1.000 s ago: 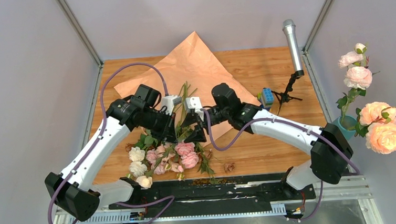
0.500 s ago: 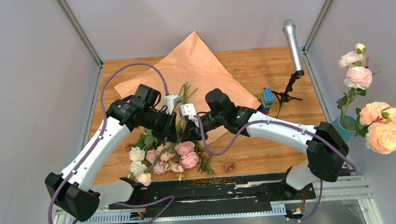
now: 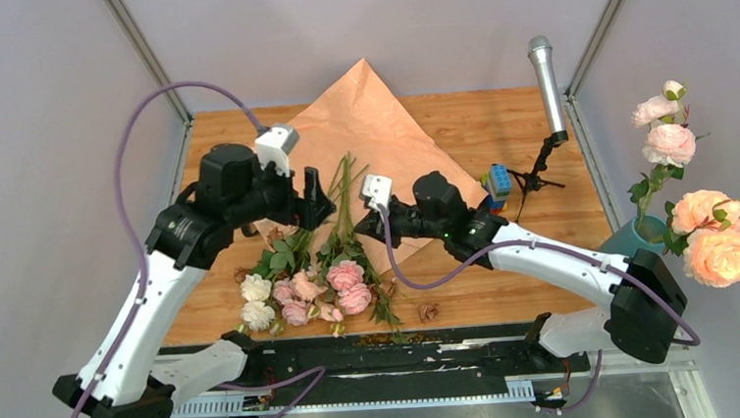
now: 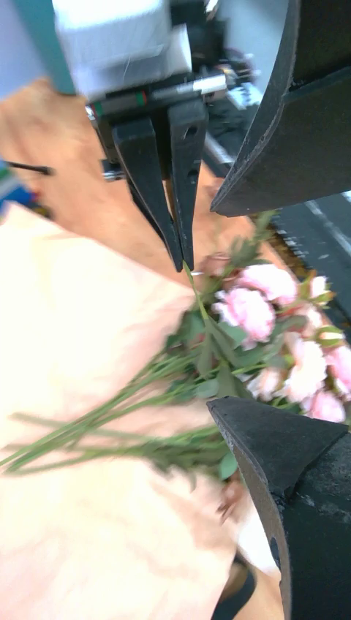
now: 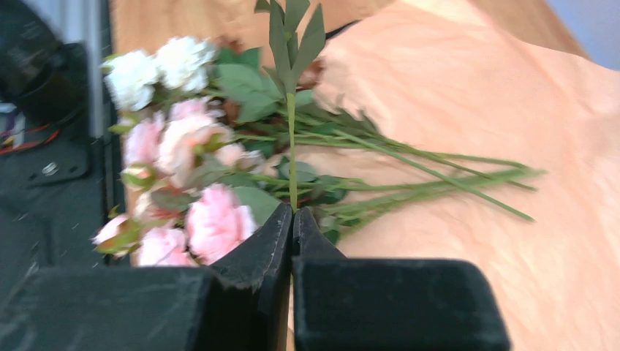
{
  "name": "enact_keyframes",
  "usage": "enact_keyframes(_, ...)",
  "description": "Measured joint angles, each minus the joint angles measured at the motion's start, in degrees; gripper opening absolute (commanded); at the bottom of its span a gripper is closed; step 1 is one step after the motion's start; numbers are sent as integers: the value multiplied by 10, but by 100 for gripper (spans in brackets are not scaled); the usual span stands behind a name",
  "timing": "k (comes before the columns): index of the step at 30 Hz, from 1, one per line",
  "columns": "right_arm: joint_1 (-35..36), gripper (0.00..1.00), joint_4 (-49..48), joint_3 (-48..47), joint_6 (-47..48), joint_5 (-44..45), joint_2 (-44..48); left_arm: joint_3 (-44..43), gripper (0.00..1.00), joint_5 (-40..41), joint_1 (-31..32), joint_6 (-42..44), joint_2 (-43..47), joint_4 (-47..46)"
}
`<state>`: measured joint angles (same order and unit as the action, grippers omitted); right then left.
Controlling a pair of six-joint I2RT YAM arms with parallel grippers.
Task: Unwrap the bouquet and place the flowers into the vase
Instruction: Pick up the fake flower from the wrapping paper.
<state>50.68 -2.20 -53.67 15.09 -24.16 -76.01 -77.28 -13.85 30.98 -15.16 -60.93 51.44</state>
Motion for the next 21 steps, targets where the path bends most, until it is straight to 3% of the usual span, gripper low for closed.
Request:
enact_keyframes(7, -20, 0, -43, 30, -56, 156, 52, -13, 100, 85, -11, -49, 74, -120)
enact_keyframes(11, -21, 0, -68, 31, -88, 221, 81, 33, 100, 95, -24, -114, 93, -205)
enact_keyframes(16, -21, 0, -103, 31, -110, 221, 100, 145, 100, 71, -39, -218, 92, -321)
enact_keyframes(21, -21, 0, -122, 35, -120, 186, 100, 172, 96, 53, -40, -277, 65, -379)
